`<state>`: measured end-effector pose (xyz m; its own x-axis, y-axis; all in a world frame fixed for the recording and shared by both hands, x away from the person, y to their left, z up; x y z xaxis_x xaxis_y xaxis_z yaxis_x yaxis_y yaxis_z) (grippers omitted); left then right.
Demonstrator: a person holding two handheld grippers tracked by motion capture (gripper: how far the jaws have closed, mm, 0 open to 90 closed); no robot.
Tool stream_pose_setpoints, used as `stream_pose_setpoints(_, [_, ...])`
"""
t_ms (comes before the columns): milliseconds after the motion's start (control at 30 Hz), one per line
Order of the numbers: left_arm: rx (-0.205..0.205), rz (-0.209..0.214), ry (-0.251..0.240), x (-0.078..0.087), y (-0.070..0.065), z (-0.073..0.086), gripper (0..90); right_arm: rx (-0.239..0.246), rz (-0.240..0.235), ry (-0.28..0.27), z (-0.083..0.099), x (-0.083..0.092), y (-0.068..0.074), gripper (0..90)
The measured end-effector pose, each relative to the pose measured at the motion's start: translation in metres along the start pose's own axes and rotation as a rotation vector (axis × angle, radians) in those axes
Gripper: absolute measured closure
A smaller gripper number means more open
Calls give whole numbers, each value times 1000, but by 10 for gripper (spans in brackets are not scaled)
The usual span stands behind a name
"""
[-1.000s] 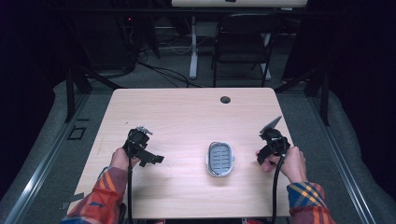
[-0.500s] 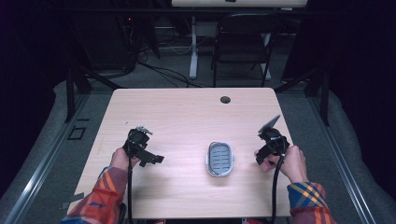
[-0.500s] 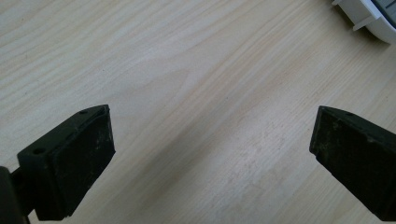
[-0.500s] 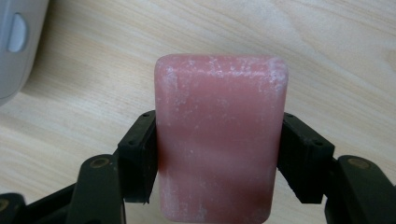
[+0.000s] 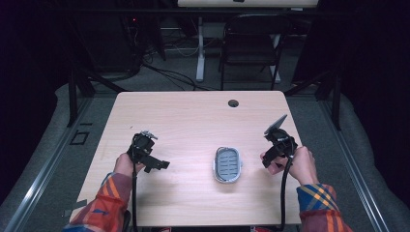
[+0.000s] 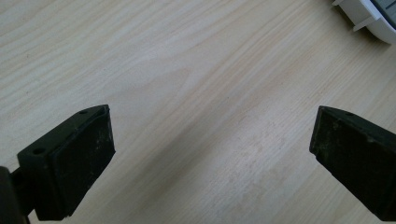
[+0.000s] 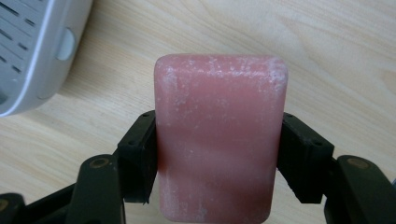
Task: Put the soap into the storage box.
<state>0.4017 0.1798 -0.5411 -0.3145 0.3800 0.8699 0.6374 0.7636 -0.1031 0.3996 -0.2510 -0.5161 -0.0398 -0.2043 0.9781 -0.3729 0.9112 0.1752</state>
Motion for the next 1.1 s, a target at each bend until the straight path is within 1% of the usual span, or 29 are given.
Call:
stream_pose_setpoints(33, [-1,-1,1,0,0,0,0,3,-6,-5,-1,2,1,370])
stream_pose_setpoints(100, [-1,-1,0,0,0,0,0,4,0,-10,-2,3,2,370])
stream_pose_setpoints(133, [-1,0,-1,0,0,0,0,10,-1,0,-2,6,3,370])
stream_pose_setpoints(167, [-1,0,0,0,0,0,0,11,-1,-13,-4,8,4,370])
stream_pose_setpoints(367, [0,-1,-1,0,-1,0,0,26,3,-10,-8,15,9,370])
stream_pose_setpoints(400, [-3,-2,1,0,0,0,0,32,-5,-11,-9,17,10,370])
stream_pose_setpoints(433, [0,-2,1,0,-1,0,0,33,-2,-13,-10,18,11,370])
stream_pose_setpoints(500, [-3,-3,3,0,-1,0,0,44,1,-1,-11,22,12,370])
stream_pose_setpoints(533, [-3,-4,4,0,-1,0,0,39,1,-16,-12,22,13,370])
stream_pose_setpoints(700, [-3,-3,4,0,-1,0,0,55,-4,-6,-15,28,17,370])
stream_pose_setpoints(733, [-3,-3,4,0,-1,0,0,55,-1,-12,-16,29,17,370])
stream_pose_setpoints(800, [-3,-3,6,0,-1,0,0,62,6,1,-17,31,19,370])
stream_pose_setpoints(833, [-3,-3,6,0,-1,0,0,61,4,-7,-18,31,19,370])
stream_pose_setpoints(867, [-7,-3,8,-1,-2,-1,0,70,3,9,-18,33,19,370])
stream_pose_setpoints(900, [-7,-3,9,-1,-2,-1,0,60,2,-5,-19,33,21,370])
stream_pose_setpoints(1033, [-7,-2,7,-1,-2,-1,0,65,1,0,-21,36,23,370])
stream_pose_setpoints(1067, [-6,-2,7,-1,-2,-1,0,85,5,24,-22,38,23,370])
stream_pose_setpoints(1100, [-7,-1,5,-1,-2,-1,0,73,5,3,-22,37,24,370])
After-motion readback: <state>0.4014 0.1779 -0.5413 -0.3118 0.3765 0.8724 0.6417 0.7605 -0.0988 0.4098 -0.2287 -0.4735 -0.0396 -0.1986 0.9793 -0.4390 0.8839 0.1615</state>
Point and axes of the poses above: each handheld gripper's, and its own axes: x roughly backward along the jaws, z roughly out of its underside, y roughly to its left, the point moved 3 cm from there along -x, roughly forward along the jaws, and after that the axes turned 6 degrees about -z, right-handed, at the moved point
